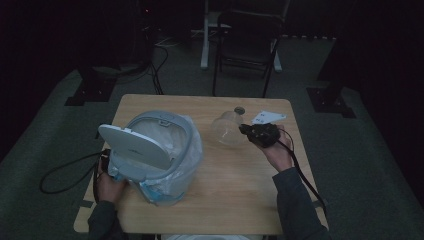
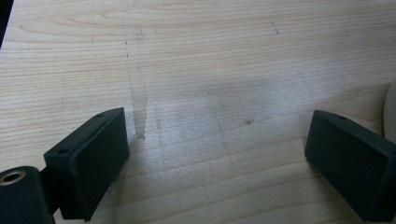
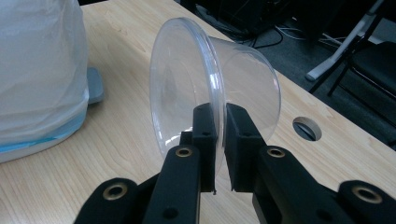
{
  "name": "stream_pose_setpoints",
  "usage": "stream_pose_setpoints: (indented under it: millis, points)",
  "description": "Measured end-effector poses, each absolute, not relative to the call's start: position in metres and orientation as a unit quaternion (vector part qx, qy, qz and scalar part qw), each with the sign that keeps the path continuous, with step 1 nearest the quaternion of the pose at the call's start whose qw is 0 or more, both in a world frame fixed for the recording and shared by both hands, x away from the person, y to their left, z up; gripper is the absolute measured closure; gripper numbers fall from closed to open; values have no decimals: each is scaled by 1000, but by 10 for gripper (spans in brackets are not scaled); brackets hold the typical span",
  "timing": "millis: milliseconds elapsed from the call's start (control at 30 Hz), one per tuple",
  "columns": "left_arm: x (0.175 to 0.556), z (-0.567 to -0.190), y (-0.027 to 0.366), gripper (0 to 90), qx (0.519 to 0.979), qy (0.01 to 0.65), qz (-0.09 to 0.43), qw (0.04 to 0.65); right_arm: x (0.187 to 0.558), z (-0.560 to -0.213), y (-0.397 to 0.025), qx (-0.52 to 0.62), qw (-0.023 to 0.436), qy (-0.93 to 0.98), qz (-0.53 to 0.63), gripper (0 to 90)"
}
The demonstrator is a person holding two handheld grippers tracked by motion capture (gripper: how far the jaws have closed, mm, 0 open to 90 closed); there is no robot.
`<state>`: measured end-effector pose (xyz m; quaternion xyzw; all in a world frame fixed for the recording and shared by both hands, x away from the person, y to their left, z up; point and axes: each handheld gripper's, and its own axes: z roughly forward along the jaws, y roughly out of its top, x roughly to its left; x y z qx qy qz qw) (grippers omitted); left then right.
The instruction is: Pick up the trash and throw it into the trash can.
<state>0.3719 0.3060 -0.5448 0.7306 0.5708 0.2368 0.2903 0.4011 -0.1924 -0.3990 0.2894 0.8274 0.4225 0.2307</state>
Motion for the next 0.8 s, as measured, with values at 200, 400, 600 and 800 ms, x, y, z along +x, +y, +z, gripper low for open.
stream_pose_setpoints:
  millis: [200,400,600,800]
  points:
    - [372,-545,306,69,731,571,237,290,401,-392,-192,288,236,826,423,831]
    - [372,-545,306,69,731,571,237,290,403,-385,-189,285,239,827,422,831]
    - [372,-545,306,69,731,571,237,290,403,-376,-187,279,246,828,419,831]
    - [372,-545,306,69,731,571,237,290,404,-371,-185,276,250,828,419,831]
